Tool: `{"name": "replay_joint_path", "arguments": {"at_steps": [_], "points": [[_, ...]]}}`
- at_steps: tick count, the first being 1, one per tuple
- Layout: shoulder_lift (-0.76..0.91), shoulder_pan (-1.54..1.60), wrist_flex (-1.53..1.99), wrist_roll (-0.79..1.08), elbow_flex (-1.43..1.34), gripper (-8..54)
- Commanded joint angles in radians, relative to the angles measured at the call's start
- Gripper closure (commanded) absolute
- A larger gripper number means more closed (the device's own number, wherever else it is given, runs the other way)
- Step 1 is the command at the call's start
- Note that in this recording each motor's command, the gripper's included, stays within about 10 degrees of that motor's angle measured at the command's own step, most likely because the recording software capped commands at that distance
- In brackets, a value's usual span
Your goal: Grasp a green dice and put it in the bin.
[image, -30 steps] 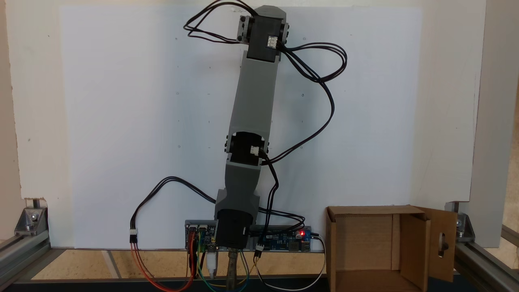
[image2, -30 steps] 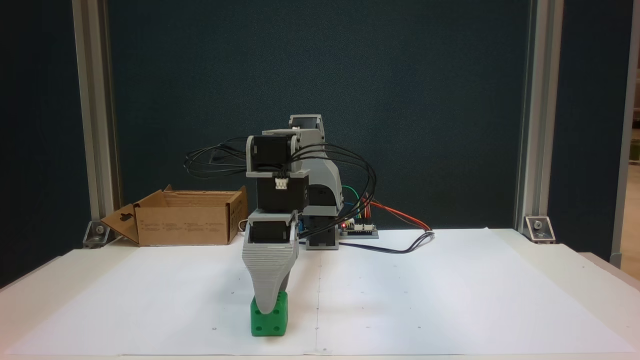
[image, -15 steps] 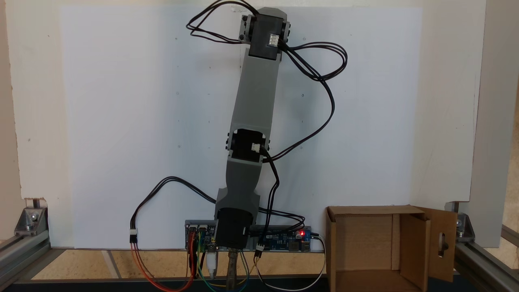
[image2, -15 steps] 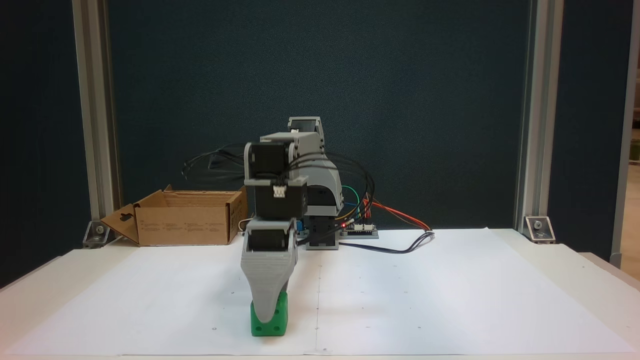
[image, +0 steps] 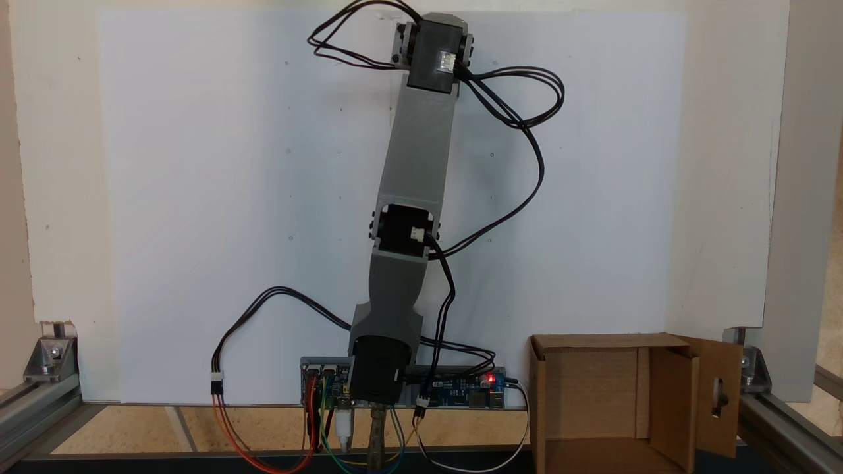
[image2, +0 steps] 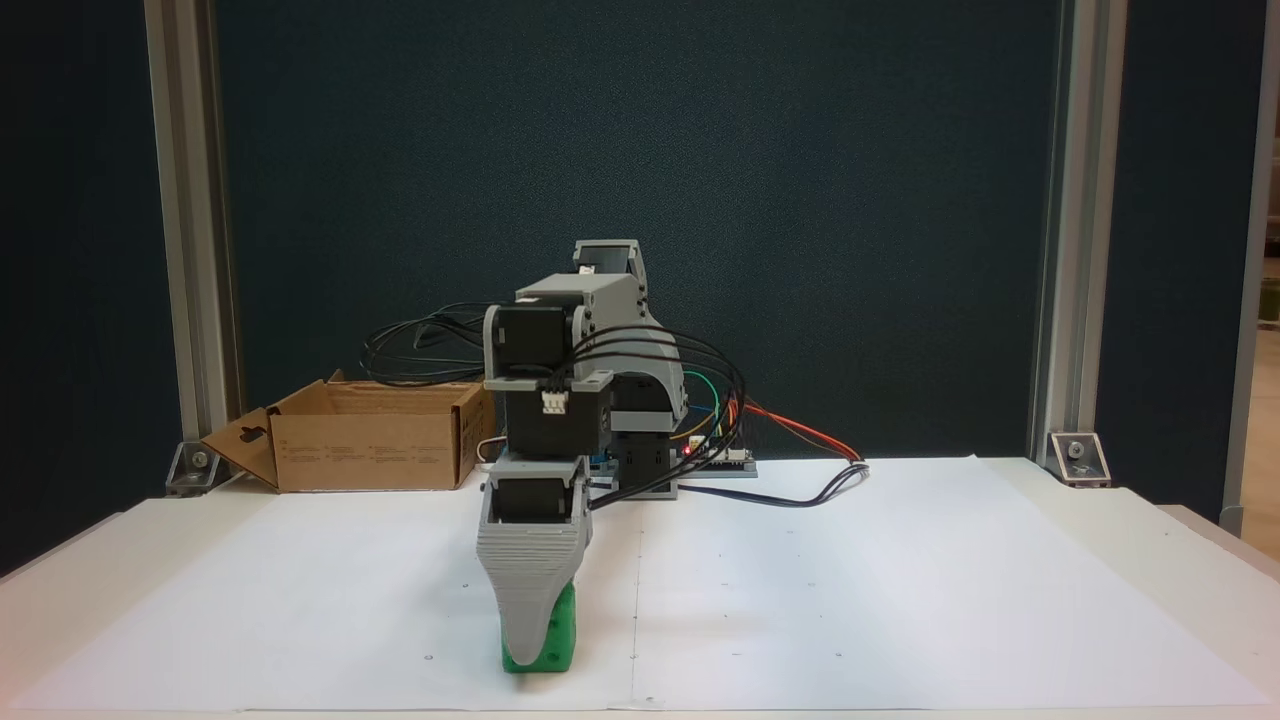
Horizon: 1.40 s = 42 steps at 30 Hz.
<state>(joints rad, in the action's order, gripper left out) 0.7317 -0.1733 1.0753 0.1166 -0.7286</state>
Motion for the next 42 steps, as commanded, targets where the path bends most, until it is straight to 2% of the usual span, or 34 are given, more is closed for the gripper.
{"name": "replay_joint_path", "arguments": {"at_steps": [1, 12, 20, 24, 28, 29, 36, 42], "points": [[0.015, -0.014, -0.006, -0.008, 0.054, 2.7], [0.003, -0.012, -0.037, -0.008, 0.054, 3.5], [-0.011, -0.011, -0.06, -0.008, 0.054, 7.3], [-0.011, -0.014, -0.071, -0.009, 0.054, 16.6], [-0.011, -0.015, -0.071, -0.011, 0.054, 32.1], [-0.011, -0.018, -0.071, -0.011, 0.054, 34.1], [-0.003, -0.021, -0.015, -0.012, 0.054, 34.1], [0.205, -0.006, 0.043, -0.025, -0.029, 34.1]]}}
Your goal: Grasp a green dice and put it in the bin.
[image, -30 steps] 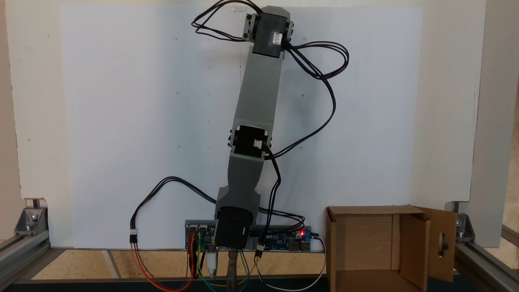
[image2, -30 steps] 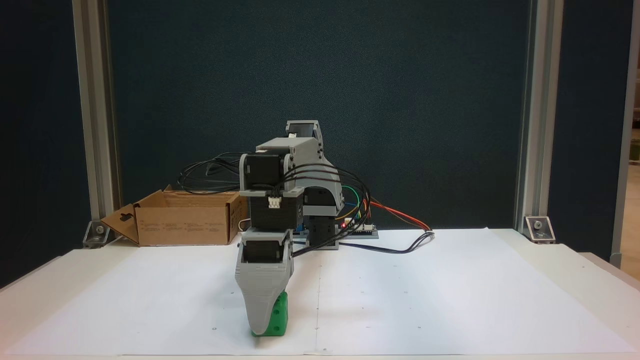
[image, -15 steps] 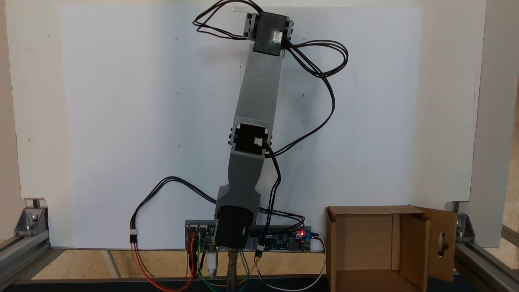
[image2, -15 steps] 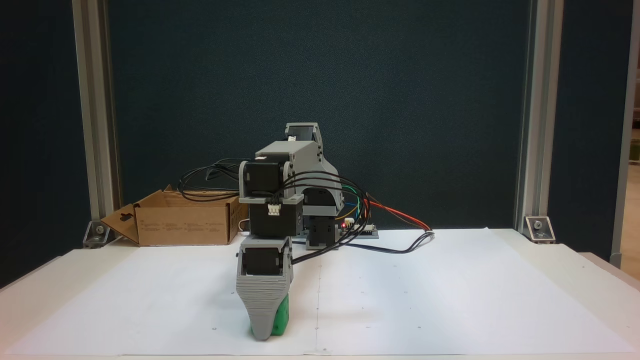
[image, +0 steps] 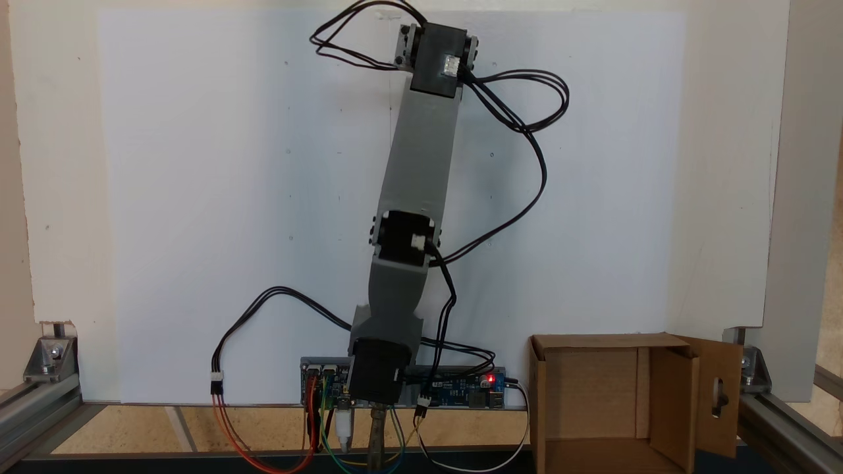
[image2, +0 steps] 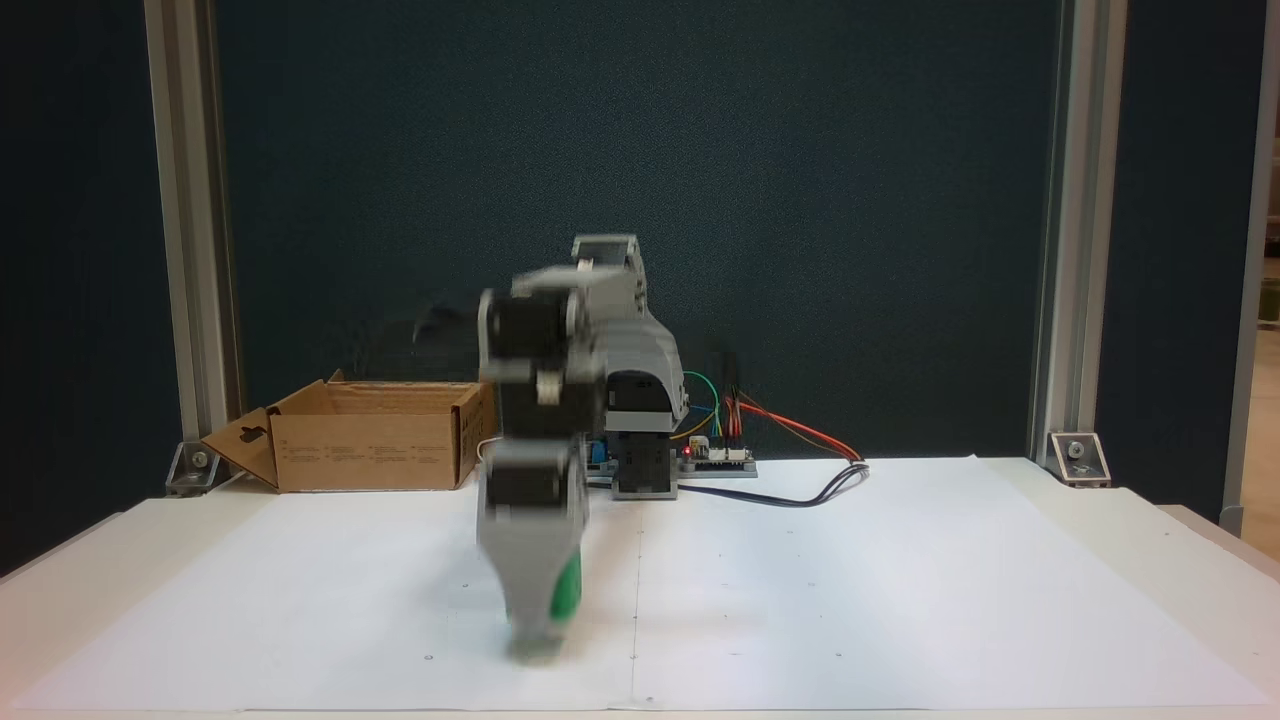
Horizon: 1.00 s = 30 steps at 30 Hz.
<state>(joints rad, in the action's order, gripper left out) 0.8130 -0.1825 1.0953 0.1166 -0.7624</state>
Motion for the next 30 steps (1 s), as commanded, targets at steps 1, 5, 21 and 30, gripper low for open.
{"name": "replay_joint_path", "arguments": {"at_steps": [1, 5, 21, 30], "points": [[0.164, 0.011, 0.023, -0.025, -0.032, 34.1], [0.351, 0.054, 0.015, -0.031, -0.175, 34.1], [0.762, 0.006, -0.155, -0.031, -0.453, 34.1], [0.81, -0.42, -0.144, 0.044, -0.322, 34.1]]}}
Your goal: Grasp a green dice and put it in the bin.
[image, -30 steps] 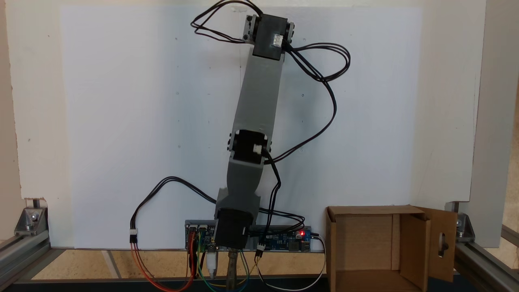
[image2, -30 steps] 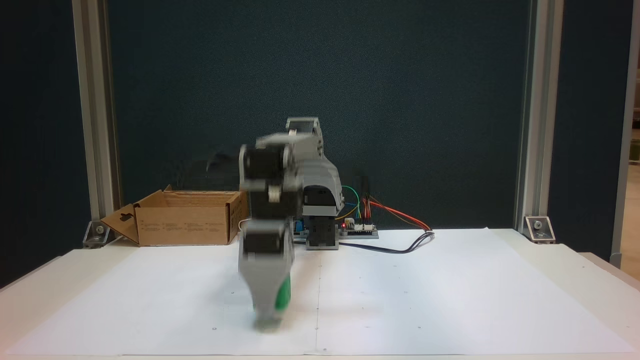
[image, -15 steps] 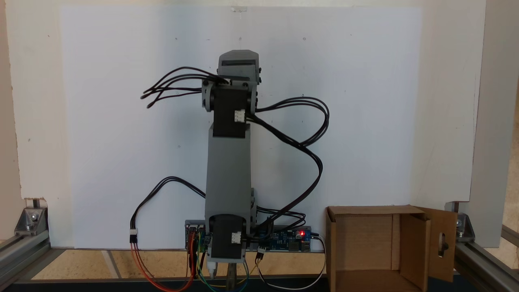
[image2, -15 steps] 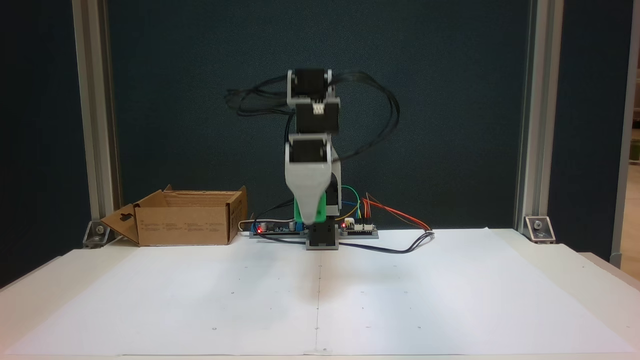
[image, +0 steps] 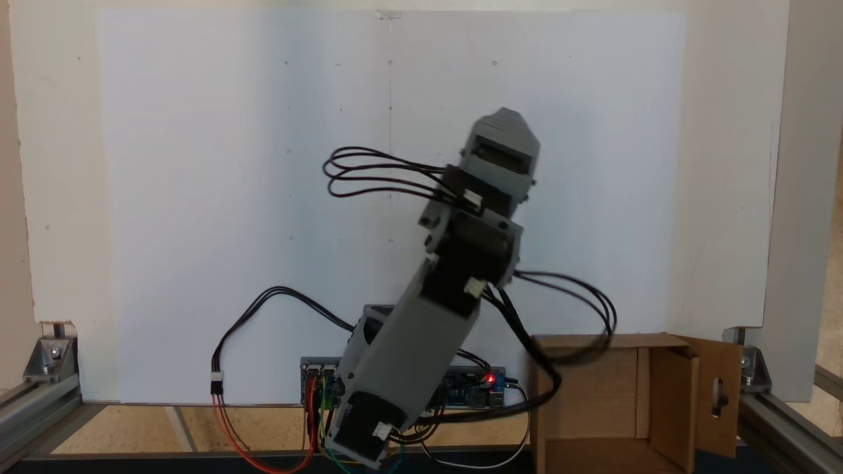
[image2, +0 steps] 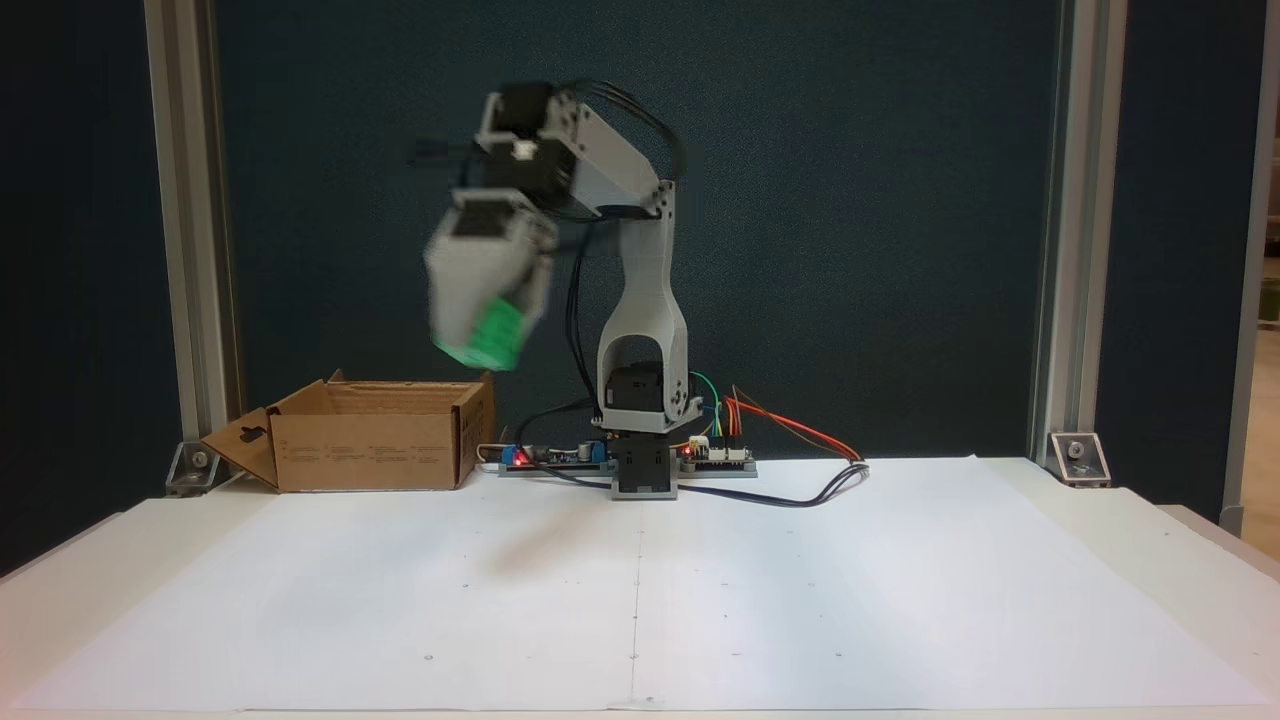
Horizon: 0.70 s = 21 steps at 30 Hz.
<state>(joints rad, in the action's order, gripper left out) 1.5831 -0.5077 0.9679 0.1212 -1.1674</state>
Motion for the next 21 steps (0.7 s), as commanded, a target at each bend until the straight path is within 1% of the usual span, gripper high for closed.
{"name": "replay_joint_path", "arguments": {"at_steps": [1, 8, 11, 14, 18, 21], "points": [[0.04, -0.159, -0.017, 0.04, 0.098, 34.1], [0.035, -0.692, -0.009, 0.052, 0.155, 34.1], [0.029, -0.862, 0.012, 0.08, 0.155, 34.1], [0.017, -0.996, 0.041, 0.15, 0.155, 34.1], [-0.063, -1.131, 0.04, 0.27, 0.155, 34.1], [-0.127, -1.2, 0.052, 0.314, 0.149, 34.1]]}}
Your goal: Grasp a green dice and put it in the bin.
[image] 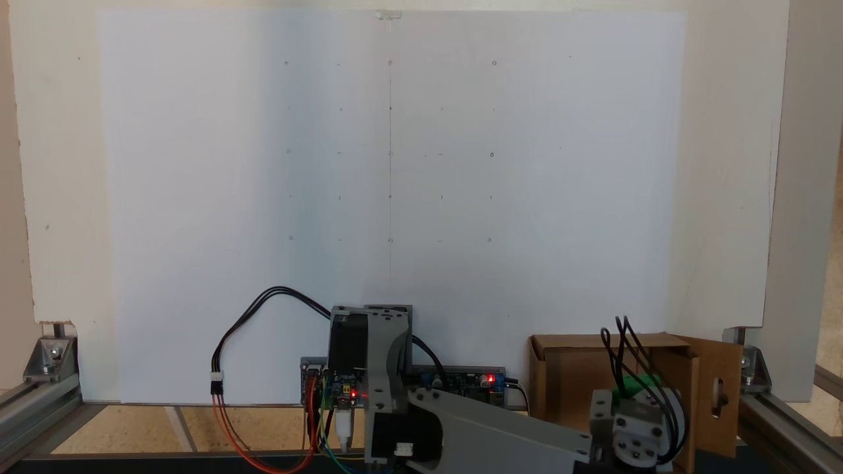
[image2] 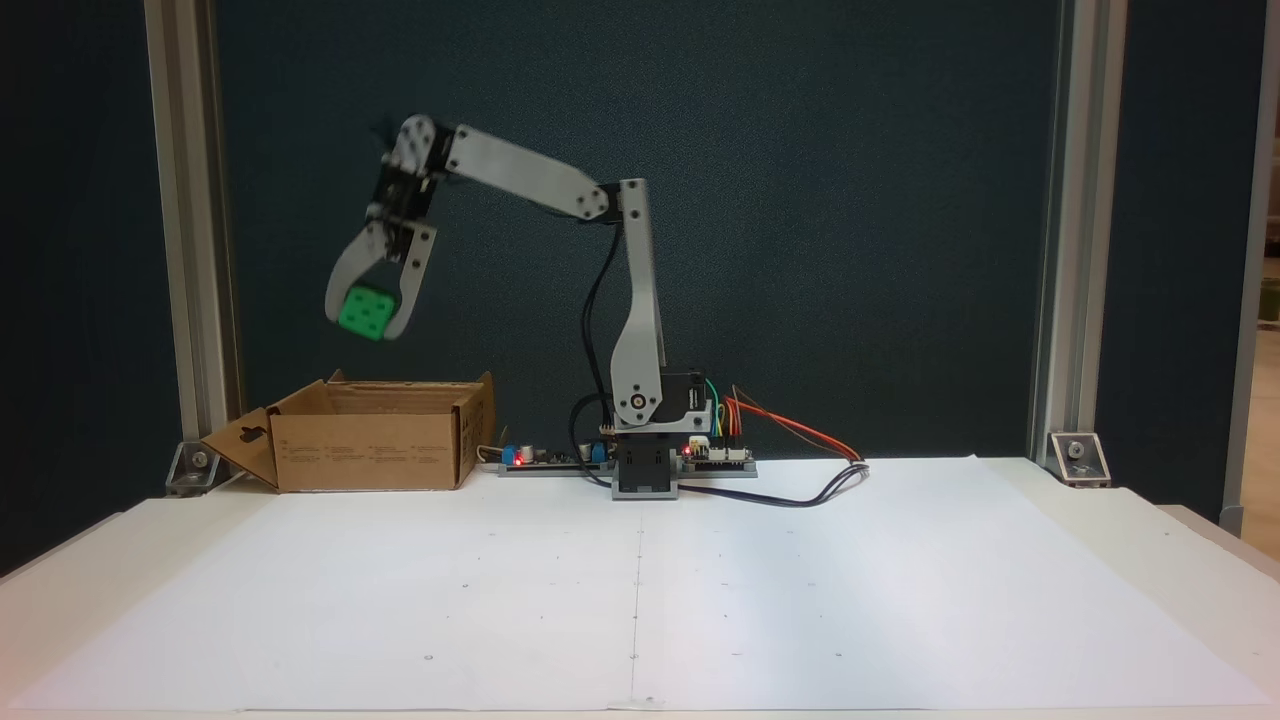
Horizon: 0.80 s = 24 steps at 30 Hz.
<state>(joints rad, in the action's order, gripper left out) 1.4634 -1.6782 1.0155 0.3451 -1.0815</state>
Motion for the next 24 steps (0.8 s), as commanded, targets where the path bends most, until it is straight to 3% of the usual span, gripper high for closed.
{"name": "replay_joint_path", "arguments": {"at_steps": [1, 14, 17, 20, 24], "points": [[-0.025, -0.046, 0.005, 0.106, 0.057, 34.1], [-0.253, -0.178, -0.034, 0.215, 0.051, 34.1], [-0.256, -0.195, -0.031, 0.21, 0.023, 13.5], [-0.256, -0.221, -0.054, 0.094, 0.02, 2.5], [-0.256, -0.222, -0.146, -0.017, 0.021, 0.7]]}}
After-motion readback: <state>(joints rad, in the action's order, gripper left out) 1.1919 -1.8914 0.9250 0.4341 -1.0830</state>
